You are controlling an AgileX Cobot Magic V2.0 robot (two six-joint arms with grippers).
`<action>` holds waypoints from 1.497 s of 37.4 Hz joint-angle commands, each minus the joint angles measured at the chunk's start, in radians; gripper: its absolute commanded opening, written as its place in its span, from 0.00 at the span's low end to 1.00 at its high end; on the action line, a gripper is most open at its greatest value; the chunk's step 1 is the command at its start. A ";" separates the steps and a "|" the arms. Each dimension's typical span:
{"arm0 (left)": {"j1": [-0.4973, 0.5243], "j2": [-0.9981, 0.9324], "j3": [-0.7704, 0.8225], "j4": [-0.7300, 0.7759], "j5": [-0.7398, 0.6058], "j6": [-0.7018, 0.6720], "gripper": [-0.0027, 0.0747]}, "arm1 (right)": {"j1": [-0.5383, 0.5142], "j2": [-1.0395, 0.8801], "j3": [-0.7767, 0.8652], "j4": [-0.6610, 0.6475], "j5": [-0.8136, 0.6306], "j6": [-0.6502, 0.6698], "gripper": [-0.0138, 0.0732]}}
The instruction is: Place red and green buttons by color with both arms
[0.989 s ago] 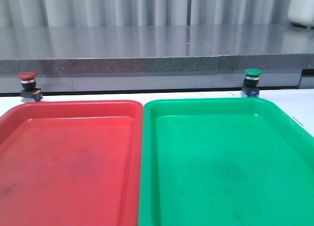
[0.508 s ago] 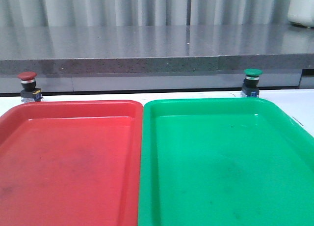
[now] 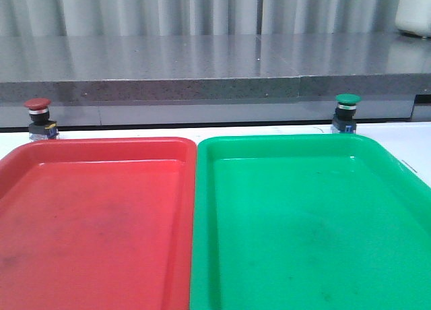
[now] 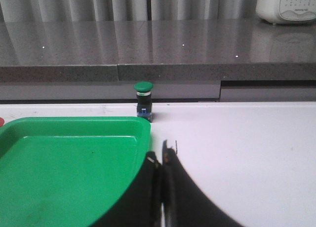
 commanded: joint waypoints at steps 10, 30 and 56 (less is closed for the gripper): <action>-0.007 0.097 -0.388 -0.010 0.238 -0.009 0.01 | -0.004 0.076 -0.354 -0.007 0.197 -0.019 0.08; -0.007 0.579 -0.669 -0.011 0.464 -0.009 0.01 | -0.004 0.617 -0.628 -0.004 0.411 -0.058 0.08; -0.007 0.837 -0.692 -0.003 0.395 0.021 0.67 | -0.004 0.707 -0.628 -0.017 0.423 -0.125 0.89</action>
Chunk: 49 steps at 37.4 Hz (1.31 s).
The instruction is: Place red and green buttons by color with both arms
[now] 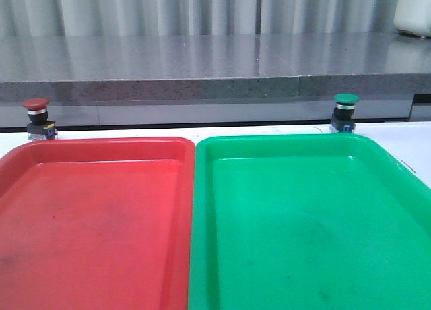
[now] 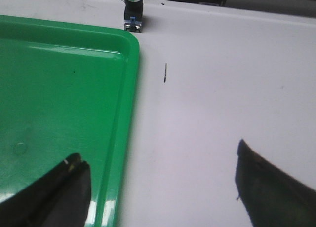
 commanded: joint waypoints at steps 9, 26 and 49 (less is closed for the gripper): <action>-0.007 0.198 -0.148 -0.002 -0.103 0.000 0.67 | -0.004 0.002 -0.035 -0.012 -0.055 -0.012 0.89; -0.007 0.602 -0.421 -0.002 -0.126 0.000 0.67 | -0.004 0.002 -0.035 -0.012 -0.055 -0.012 0.89; 0.021 1.102 -0.820 -0.002 -0.114 0.000 0.67 | -0.004 0.002 -0.035 -0.011 -0.055 -0.012 0.89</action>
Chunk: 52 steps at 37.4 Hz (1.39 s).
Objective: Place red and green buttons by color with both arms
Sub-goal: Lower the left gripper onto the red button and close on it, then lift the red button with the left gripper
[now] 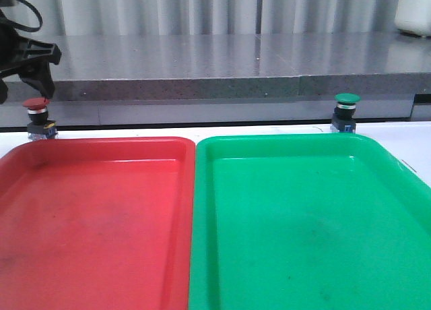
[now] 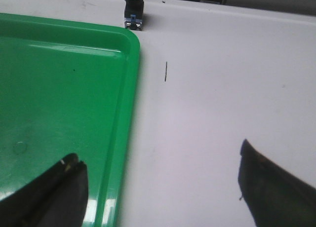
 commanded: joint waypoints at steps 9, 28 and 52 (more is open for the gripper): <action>0.025 0.099 -0.180 -0.008 -0.044 -0.004 0.67 | -0.004 0.002 -0.035 -0.011 -0.059 -0.011 0.89; 0.028 0.171 -0.275 -0.014 -0.001 -0.004 0.43 | -0.004 0.002 -0.035 -0.011 -0.059 -0.011 0.89; 0.003 -0.162 -0.148 -0.014 0.125 0.028 0.32 | -0.004 0.002 -0.035 -0.011 -0.059 -0.011 0.89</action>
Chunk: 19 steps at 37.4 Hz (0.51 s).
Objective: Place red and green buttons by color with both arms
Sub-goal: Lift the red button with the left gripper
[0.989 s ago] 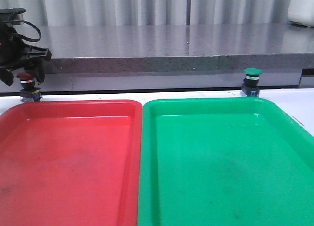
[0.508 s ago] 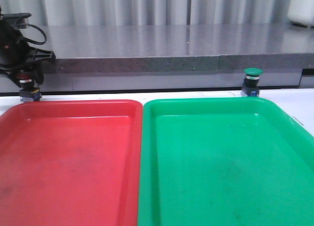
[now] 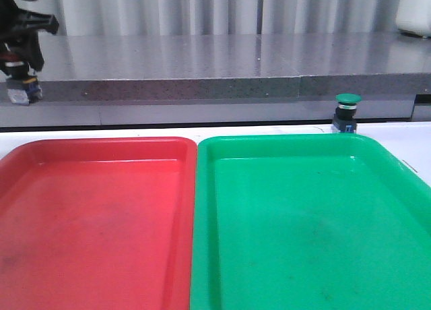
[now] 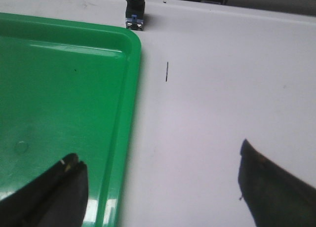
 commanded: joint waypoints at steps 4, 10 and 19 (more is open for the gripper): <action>-0.044 -0.239 0.112 -0.011 -0.076 0.021 0.32 | -0.004 0.002 -0.035 -0.011 -0.061 -0.011 0.89; -0.095 -0.412 0.276 -0.011 -0.120 0.021 0.32 | -0.004 0.002 -0.035 -0.011 -0.061 -0.011 0.89; -0.193 -0.605 0.486 -0.013 -0.136 0.021 0.32 | -0.004 0.002 -0.035 -0.011 -0.061 -0.011 0.89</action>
